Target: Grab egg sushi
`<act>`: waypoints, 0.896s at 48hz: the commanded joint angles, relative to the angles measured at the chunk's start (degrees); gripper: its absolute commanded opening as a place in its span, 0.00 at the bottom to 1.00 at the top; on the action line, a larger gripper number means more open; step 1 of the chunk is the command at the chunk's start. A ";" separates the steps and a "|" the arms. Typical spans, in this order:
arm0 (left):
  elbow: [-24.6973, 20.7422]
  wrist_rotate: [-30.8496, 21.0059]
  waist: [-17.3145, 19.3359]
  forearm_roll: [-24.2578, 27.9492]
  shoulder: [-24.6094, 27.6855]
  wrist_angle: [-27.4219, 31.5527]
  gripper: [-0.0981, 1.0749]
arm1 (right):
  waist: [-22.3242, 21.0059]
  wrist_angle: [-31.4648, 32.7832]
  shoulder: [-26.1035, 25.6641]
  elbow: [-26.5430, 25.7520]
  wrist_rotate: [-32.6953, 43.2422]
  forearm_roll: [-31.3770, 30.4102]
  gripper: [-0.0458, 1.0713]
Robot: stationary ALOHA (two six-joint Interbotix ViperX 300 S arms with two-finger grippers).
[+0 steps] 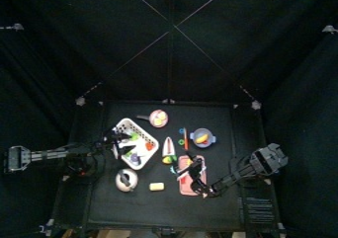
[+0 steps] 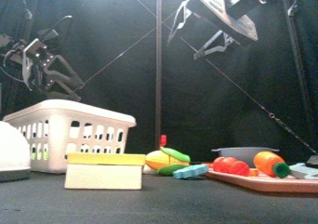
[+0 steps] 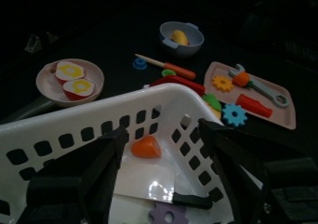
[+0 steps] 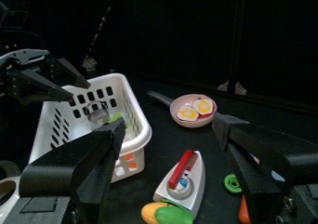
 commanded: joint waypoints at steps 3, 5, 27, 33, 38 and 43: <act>-2.37 0.26 -0.18 0.00 -0.53 -0.62 0.90 | 0.00 -0.26 -1.67 -0.09 -0.18 1.49 0.96; -2.81 0.26 -0.70 0.26 -0.70 -0.79 0.90 | 0.00 -0.53 -2.11 0.26 -0.18 1.76 0.96; -3.87 0.26 -9.67 9.23 -1.14 -7.82 0.90 | 2.02 -7.47 -8.70 4.48 -13.36 2.29 0.96; -4.04 0.26 -9.93 9.49 -1.05 -12.30 0.90 | 2.02 -7.65 -8.17 3.69 -16.26 2.90 0.96; -3.78 0.26 -10.20 9.49 -1.14 -15.64 0.90 | 1.93 -9.32 -7.56 3.08 -17.14 2.90 0.96; -3.52 0.26 -10.20 9.49 -1.05 -17.31 0.90 | 1.58 -13.18 -7.03 2.72 -17.31 3.08 0.96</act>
